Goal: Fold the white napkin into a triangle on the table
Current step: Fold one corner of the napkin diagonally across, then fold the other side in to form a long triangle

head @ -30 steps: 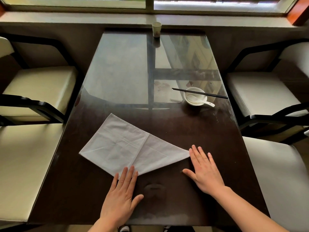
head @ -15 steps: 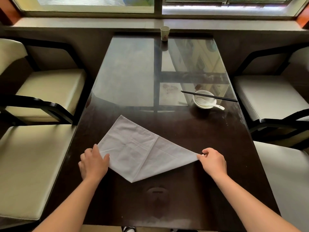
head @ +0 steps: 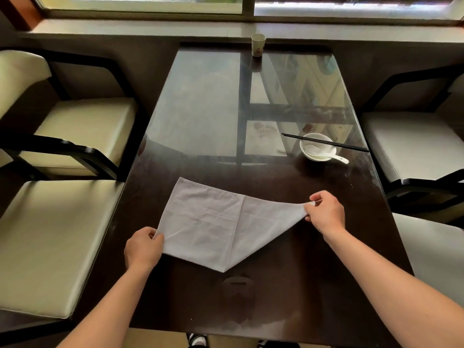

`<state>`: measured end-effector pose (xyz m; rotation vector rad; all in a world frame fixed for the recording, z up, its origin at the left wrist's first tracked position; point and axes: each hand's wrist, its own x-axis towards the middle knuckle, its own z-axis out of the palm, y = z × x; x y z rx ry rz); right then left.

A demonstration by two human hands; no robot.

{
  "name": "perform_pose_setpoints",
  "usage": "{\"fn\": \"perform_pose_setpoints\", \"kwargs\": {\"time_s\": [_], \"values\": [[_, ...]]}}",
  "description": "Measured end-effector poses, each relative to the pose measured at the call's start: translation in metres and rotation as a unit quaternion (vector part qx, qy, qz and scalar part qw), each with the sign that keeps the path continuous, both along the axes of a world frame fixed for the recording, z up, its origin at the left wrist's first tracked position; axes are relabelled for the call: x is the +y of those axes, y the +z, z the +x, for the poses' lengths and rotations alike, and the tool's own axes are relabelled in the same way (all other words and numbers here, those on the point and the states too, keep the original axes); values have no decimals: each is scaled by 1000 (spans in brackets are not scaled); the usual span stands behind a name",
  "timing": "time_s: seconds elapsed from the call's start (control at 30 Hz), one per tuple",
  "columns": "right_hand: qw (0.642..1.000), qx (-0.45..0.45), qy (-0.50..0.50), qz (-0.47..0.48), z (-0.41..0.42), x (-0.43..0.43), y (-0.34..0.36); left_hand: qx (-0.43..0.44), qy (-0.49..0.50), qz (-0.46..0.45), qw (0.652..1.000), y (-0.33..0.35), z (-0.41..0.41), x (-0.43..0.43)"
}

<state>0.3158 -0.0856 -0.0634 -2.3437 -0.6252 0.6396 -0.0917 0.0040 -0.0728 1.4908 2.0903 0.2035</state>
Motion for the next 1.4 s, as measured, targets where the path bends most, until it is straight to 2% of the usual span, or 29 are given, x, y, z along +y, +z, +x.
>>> {"fn": "perform_pose_setpoints", "kwargs": {"time_s": [0.1, 0.2, 0.4, 0.5, 0.6, 0.77, 0.87, 1.03, 1.1, 1.17, 1.23, 1.3, 1.4], "values": [[1000, -7, 7, 28, 6, 24, 2, -10, 9, -11, 1000, -1, -2, -24], [997, 44, -20, 63, 2, 42, -2, -46, 33, -27, 998, -3, -1, -48], [989, 119, -83, 27, -23, 21, -17, -84, 36, -90, 992, -2, -1, -73], [986, 147, -74, 1, -40, 10, -24, -63, 30, -55, 996, 2, 5, -69], [994, 97, -43, -35, -47, 12, -23, -81, 76, -33, 993, 7, 13, -64], [999, 6, 23, -45, -45, 38, -21, -134, 113, -66, 982, -1, 17, -80], [999, -6, 45, -29, -39, 55, -22, -175, 115, -101, 973, -8, 18, -94], [998, 11, 63, 11, -37, 68, -21, -218, 74, -210, 950, -5, 24, -107], [997, 44, 64, 27, -43, 53, -17, -178, 54, -225, 956, -1, 20, -102], [995, 62, 76, 25, -52, 24, -15, -77, 32, -155, 984, -3, 12, -90], [994, 65, 88, 7, -63, -12, -15, -7, 20, -58, 998, -4, 6, -74], [994, 65, 92, -12, -76, -45, -18, 18, 15, -2, 1000, -6, 5, -55], [993, 89, 73, -23, -94, -72, -23, 32, -17, 11, 999, -9, 8, -26]]}}
